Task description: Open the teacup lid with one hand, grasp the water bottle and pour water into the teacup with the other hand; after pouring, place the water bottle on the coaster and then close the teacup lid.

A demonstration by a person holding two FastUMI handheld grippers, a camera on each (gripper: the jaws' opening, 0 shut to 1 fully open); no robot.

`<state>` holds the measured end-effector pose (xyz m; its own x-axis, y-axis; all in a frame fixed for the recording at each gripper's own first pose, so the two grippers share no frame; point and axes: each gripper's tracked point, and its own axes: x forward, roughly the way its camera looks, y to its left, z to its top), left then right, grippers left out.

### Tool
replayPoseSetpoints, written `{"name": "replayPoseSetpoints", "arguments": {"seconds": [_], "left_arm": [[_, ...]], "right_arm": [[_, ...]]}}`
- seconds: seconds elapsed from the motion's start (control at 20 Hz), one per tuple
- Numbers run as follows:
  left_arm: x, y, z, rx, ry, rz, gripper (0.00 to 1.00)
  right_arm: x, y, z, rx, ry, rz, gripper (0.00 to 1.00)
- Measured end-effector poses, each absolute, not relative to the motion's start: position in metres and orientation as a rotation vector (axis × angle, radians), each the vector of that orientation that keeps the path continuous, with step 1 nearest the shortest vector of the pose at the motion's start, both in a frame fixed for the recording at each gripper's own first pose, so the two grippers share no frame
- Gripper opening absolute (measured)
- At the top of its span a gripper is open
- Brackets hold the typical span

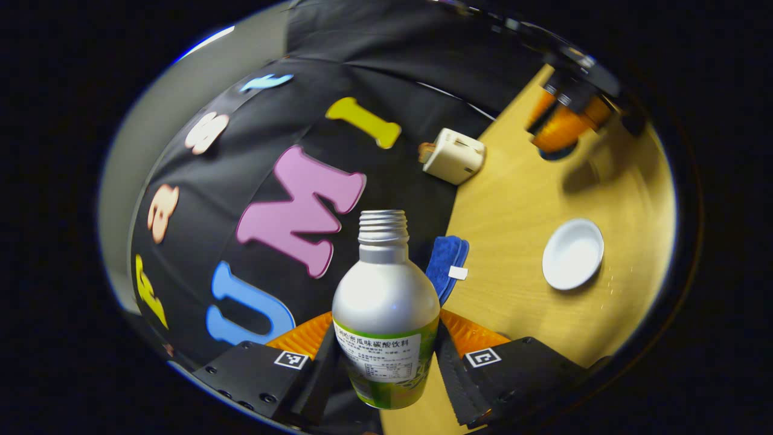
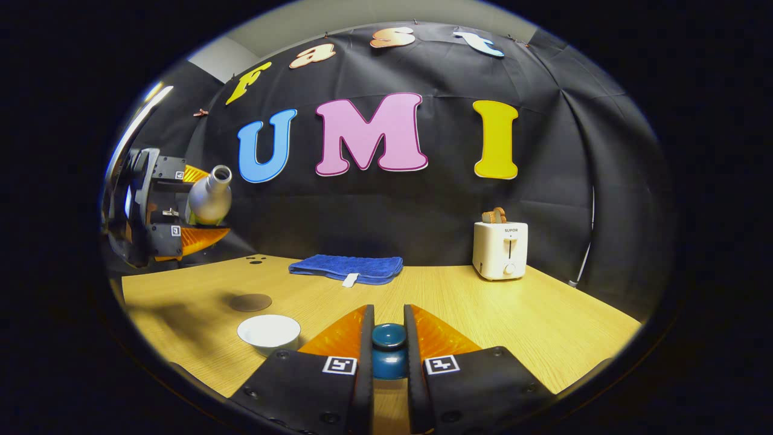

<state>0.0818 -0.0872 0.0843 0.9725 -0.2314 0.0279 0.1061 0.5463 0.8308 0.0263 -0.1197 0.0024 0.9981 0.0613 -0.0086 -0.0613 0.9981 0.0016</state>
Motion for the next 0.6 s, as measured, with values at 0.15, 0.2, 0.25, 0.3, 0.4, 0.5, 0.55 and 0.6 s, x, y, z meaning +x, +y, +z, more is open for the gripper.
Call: {"name": "replayPoseSetpoints", "arguments": {"seconds": [0.15,0.2,0.25,0.3,0.4,0.5,0.55,0.6], "left_arm": [[0.090,-0.087,0.074,0.611,-0.122,-0.215,0.79],[0.097,-0.086,0.068,0.532,-0.114,-0.220,0.79],[0.104,-0.085,0.063,0.462,-0.105,-0.222,0.79],[0.112,-0.085,0.055,0.387,-0.093,-0.233,0.79],[0.121,-0.087,0.040,0.213,-0.055,-0.262,0.79],[0.125,-0.084,0.036,0.083,-0.043,-0.237,0.79],[0.127,-0.084,0.035,0.044,-0.045,-0.226,0.79],[0.128,-0.084,0.033,0.016,-0.049,-0.217,0.79]], "right_arm": [[0.026,-0.120,0.002,0.001,0.009,0.061,0.26],[0.026,-0.120,0.002,0.001,0.009,0.061,0.26],[0.026,-0.120,0.002,0.001,0.009,0.061,0.26],[0.026,-0.121,0.002,0.000,0.010,0.055,0.26],[0.026,-0.126,0.002,0.000,0.008,0.032,0.26],[0.027,-0.125,0.002,0.000,0.007,0.032,0.26],[0.026,-0.124,0.002,0.000,0.007,0.032,0.26],[0.026,-0.125,0.002,0.000,0.007,0.032,0.26]]}}
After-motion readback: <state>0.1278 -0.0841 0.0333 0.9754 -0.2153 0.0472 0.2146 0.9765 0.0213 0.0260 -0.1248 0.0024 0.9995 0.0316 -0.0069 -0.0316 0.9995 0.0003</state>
